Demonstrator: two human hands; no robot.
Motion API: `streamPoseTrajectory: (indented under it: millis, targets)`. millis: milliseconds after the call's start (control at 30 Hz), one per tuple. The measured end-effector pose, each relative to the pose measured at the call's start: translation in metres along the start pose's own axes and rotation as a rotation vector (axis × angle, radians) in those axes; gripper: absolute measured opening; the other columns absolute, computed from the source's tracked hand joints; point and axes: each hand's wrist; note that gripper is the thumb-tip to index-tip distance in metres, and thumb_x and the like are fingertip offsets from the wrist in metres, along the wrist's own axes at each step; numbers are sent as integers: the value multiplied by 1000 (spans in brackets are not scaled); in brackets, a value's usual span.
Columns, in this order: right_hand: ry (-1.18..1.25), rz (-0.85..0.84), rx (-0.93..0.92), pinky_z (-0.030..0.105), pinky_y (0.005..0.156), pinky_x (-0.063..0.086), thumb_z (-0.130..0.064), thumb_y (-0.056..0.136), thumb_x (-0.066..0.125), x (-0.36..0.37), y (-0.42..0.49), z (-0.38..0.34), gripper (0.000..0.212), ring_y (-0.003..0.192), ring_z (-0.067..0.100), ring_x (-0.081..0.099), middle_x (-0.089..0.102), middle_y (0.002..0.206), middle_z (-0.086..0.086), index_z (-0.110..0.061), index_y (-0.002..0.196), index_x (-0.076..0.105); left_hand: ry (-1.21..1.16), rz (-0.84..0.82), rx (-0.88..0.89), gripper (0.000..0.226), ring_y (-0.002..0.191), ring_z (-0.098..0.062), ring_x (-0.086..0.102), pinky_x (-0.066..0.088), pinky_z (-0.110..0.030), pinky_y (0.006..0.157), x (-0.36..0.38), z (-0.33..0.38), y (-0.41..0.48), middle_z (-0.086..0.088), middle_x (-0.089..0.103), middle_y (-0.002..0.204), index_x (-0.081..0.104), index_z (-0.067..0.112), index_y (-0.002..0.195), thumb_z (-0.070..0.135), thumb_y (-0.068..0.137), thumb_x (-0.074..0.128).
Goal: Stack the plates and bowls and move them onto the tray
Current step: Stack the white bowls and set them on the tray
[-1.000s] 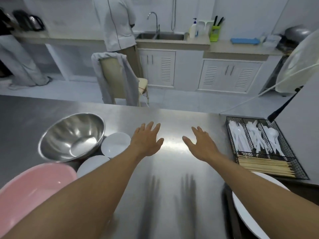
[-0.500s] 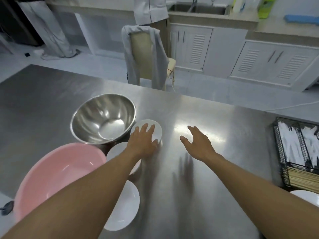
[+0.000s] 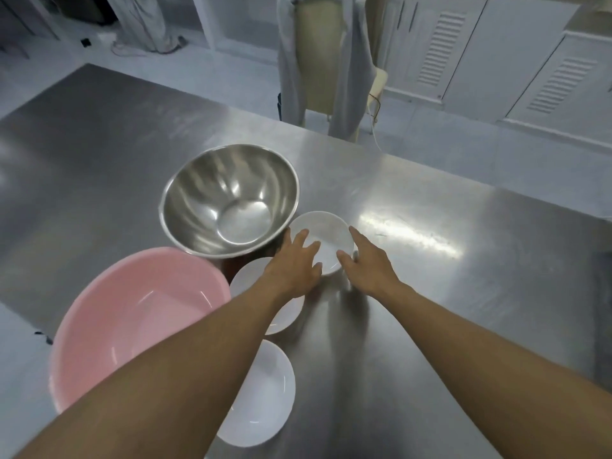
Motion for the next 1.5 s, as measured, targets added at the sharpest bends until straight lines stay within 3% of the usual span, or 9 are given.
streamPoseTrajectory:
  millis: [67, 167, 433, 633, 767, 933, 1167, 1367, 1500]
  targets:
    - [22, 11, 8, 37, 95, 50, -22, 98, 52, 6, 7, 0, 56, 113, 28, 60, 60, 135, 5, -29, 150, 32, -15, 34, 14, 57, 150, -41, 1, 22, -51, 120, 2, -2, 0, -9, 16, 162, 34, 17, 149, 39, 98, 44]
    - [80, 39, 43, 31, 80, 47, -9, 92, 52, 11, 12, -1, 58, 97, 24, 59, 61, 117, 2, -27, 145, 38, -34, 70, 38, 59, 150, -39, 4, 26, -50, 119, 2, -6, -2, -10, 15, 163, 34, 17, 149, 41, 97, 47]
    - [146, 198, 66, 30, 71, 46, -2, 81, 46, -4, -10, 2, 43, 97, 30, 62, 66, 107, 4, -19, 119, 59, -130, 110, 122, 81, 152, -29, 6, 39, -48, 112, -14, 6, -24, -8, -2, 164, 19, 23, 155, 43, 89, 62]
    - [216, 293, 24, 26, 72, 46, -3, 81, 50, -13, -41, -16, 51, 99, 25, 66, 69, 114, -3, -28, 123, 64, -133, 180, 119, 101, 151, -28, 15, 37, -42, 114, -39, 8, -53, -11, -3, 165, 0, 22, 157, 49, 84, 66]
    - [254, 305, -1, 26, 71, 50, -4, 86, 50, -1, -54, -33, 47, 102, 25, 68, 69, 119, -3, -28, 124, 66, -101, 182, 116, 104, 151, -26, 12, 29, -42, 117, -55, -13, -77, -9, 4, 165, 4, 24, 156, 55, 80, 67]
    - [236, 271, -44, 43, 83, 60, -8, 90, 52, 28, -59, -53, 38, 98, 26, 67, 70, 113, -1, -23, 121, 68, -79, 173, 70, 106, 149, -27, 16, 32, -44, 116, -57, -46, -104, -10, 11, 163, 10, 21, 156, 62, 76, 66]
    - [149, 264, -5, 27, 77, 43, -18, 95, 54, 61, -53, -61, 24, 95, 23, 65, 74, 101, 2, -18, 107, 75, -147, 97, -12, 104, 150, -27, 14, 31, -45, 117, -35, -69, -119, -9, 6, 164, 7, 25, 156, 61, 77, 64]
    - [47, 233, 29, 29, 79, 43, -15, 97, 52, 76, -46, -53, 24, 96, 26, 63, 72, 107, 6, -16, 112, 70, -130, 79, 12, 105, 150, -24, 18, 40, -45, 112, -23, -80, -118, -3, 1, 164, 10, 25, 156, 58, 74, 69]
    - [67, 148, 100, 43, 85, 57, -14, 98, 49, 83, -42, -43, 22, 103, 33, 62, 65, 115, 11, -16, 118, 59, -133, 119, 30, 102, 146, -24, 26, 45, -45, 106, -20, -79, -120, -2, 4, 162, 13, 21, 155, 52, 77, 70]
Point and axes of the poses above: each hand's wrist, its own y-axis towards the middle knuckle, its own x-axis out of the palm, z = x × y
